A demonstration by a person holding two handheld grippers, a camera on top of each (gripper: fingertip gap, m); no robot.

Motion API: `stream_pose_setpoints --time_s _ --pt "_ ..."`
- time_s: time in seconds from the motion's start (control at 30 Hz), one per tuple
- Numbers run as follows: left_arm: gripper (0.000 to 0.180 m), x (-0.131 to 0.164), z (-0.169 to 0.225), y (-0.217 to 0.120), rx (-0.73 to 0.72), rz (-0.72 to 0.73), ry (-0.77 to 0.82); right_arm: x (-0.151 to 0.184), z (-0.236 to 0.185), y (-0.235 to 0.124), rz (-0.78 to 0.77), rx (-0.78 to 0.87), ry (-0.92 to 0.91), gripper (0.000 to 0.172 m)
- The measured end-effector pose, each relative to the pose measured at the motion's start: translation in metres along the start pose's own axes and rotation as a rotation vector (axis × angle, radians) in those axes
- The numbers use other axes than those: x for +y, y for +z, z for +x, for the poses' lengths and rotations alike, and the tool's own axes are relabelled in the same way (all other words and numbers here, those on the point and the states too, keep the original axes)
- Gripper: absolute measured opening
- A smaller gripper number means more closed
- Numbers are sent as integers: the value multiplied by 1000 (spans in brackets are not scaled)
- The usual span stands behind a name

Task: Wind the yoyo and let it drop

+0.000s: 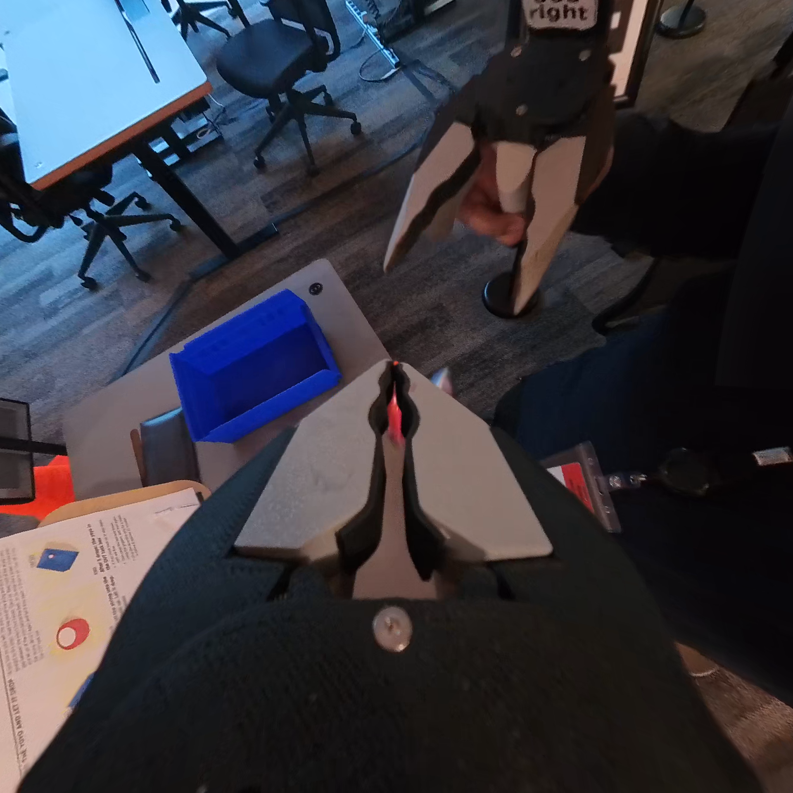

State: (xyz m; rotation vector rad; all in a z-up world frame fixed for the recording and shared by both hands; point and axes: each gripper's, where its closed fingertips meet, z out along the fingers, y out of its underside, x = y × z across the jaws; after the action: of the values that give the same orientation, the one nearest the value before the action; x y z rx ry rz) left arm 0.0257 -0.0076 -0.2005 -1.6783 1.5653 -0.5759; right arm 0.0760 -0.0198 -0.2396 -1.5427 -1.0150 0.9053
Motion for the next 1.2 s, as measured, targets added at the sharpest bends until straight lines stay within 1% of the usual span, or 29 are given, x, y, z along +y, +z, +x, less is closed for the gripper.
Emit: stream_pose_setpoints --time_s 0.07,0.1,0.13,0.17,0.2,0.23,0.3,0.37,0.43,0.47,0.5,0.53,0.6,0.7,0.83,0.9,0.97,1.03,1.07,1.17,1.2 --pt "0 2 6 2 17 -2 -1 5 -5 18 6 -41 -4 74" --pt "0 2 9 4 27 0 -5 10 -2 26 -10 -38 -17 74" --pt "0 1 10 5 34 3 -8 17 2 32 -44 -36 -37 62" --pt "0 0 11 6 39 6 -9 25 9 39 -88 -26 -51 47" --pt "0 0 11 6 42 9 -10 30 14 45 -123 -13 -58 41" --pt "0 -1 12 7 48 11 -12 30 16 49 -134 -15 -66 41" --pt "0 -2 14 8 63 22 -21 26 13 51 -114 -30 -89 31" --pt "0 -3 16 7 78 36 -36 26 5 56 -120 -62 -103 33" --pt "0 -1 15 6 73 35 -45 25 -12 59 -116 -143 -106 40" --pt "0 0 16 5 76 35 -47 25 -19 60 -109 -171 -107 36" --pt "0 0 17 4 80 41 -52 25 -22 62 -105 -185 -106 28" --pt "0 -1 19 3 90 53 -57 26 -23 61 -107 -198 -104 28" --pt "0 -4 23 0 110 74 -70 32 -14 62 -130 -178 -83 28" --pt "0 -5 25 -3 101 82 -64 38 5 60 -168 -102 -69 37" --pt "0 -5 24 -4 88 84 -63 31 18 50 -149 -28 -74 39" --pt "0 -2 19 -4 64 74 -67 24 9 46 -115 -53 -64 38" --pt "0 -1 16 -4 70 83 -83 17 -8 43 -76 -114 -63 38" --pt "0 -1 15 -3 82 93 -94 15 -24 44 -60 -175 -56 45" --pt "0 -1 16 -3 92 97 -97 18 -29 47 -66 -197 -58 45" --pt "0 -4 20 -3 125 108 -101 28 -25 58 -100 -181 -77 28" --pt "0 -4 21 -3 127 105 -95 30 -21 61 -106 -168 -78 27"
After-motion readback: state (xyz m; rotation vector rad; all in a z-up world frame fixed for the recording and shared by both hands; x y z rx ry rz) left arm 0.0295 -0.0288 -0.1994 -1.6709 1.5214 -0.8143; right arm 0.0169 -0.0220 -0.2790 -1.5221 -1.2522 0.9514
